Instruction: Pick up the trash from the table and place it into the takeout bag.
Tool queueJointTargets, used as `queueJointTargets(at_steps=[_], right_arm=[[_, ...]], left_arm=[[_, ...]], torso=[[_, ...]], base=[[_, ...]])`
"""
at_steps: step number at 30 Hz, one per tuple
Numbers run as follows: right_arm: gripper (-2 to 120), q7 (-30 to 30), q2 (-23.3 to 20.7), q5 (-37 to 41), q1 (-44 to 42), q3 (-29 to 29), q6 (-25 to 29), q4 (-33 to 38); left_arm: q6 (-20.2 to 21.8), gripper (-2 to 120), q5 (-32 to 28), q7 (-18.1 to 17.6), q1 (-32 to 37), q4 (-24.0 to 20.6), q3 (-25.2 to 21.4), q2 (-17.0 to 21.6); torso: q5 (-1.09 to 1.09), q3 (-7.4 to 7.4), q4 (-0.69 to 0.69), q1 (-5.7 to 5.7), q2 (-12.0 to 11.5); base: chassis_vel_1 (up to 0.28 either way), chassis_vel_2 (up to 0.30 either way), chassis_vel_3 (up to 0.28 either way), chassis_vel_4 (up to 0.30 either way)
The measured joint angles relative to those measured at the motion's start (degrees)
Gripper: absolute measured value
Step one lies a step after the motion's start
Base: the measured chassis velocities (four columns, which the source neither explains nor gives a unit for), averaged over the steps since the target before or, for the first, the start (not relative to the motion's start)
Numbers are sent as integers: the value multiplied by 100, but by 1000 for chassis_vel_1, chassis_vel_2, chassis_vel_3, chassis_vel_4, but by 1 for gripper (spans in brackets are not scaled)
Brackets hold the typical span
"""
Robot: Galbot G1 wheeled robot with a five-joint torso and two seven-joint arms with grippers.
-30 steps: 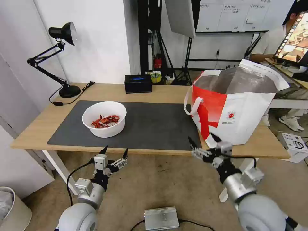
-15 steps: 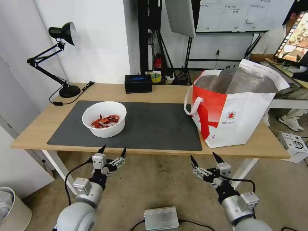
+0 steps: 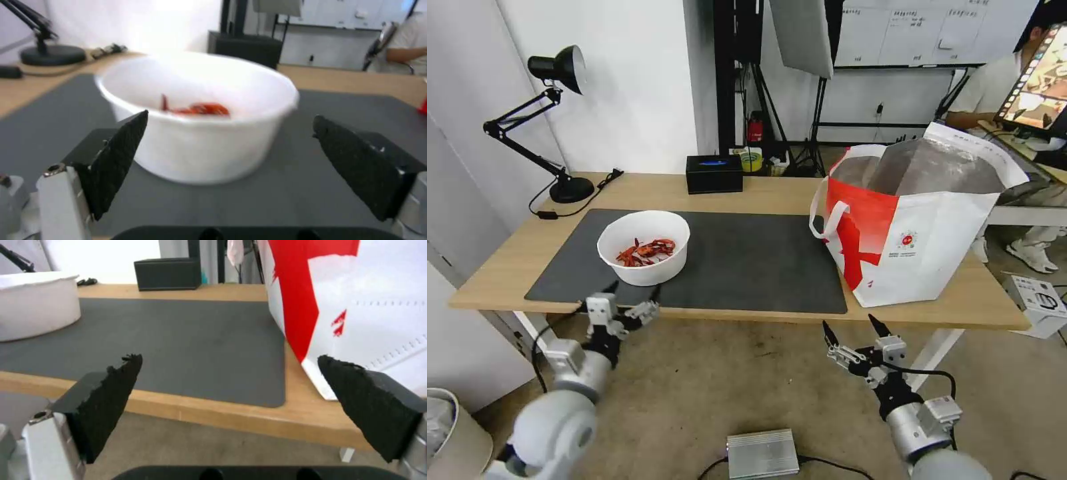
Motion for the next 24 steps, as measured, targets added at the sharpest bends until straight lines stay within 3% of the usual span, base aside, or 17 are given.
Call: queueJointTargets(at_steps=[7,10,11,14,17,18,20,24], right_arm=[[100,18,-16,-13,74,-56,-33,-27],[100,20,-33,-23,95,-64,-53,-41],[100,20,-33,-23,95,-64,-53,-41],[100,22,-42,-28,90,-59,-89,-36],[100,24,-42,-41,69,-47,-99,-16],[100,24,-42,-41,69,-47,-99,-16],[100,25,-44,-71,40,-34,-104,6],[100,26,-45,-85,36,-27,-104,7]], left_arm=[[358,100,-953,-272,-407,-26,-206,508],[831,100,-1869,-674,-1009,158,-155,925],[831,100,-1869,-674,-1009,158,-155,925],[1338,100,-2793,-961,-1808,580,130,1295],[1570,100,-3157,-1130,-2230,855,404,1424],[1570,100,-3157,-1130,-2230,855,404,1424],[1893,100,-3401,-1279,-2830,1303,920,1565],[2025,100,-3421,-1302,-3041,1482,1112,1593]], torso=[[0,0,0,0,0],[0,0,0,0,0],[0,0,0,0,0],[0,0,-1,0,0],[0,0,-1,0,0],[0,0,-1,0,0],[-1,0,-1,0,0],[0,0,-1,0,0]], base=[[0,0,0,0],[0,0,0,0],[0,0,0,0],[0,0,0,0],[0,0,0,0],[0,0,0,0],[0,0,0,0],[0,0,0,0]])
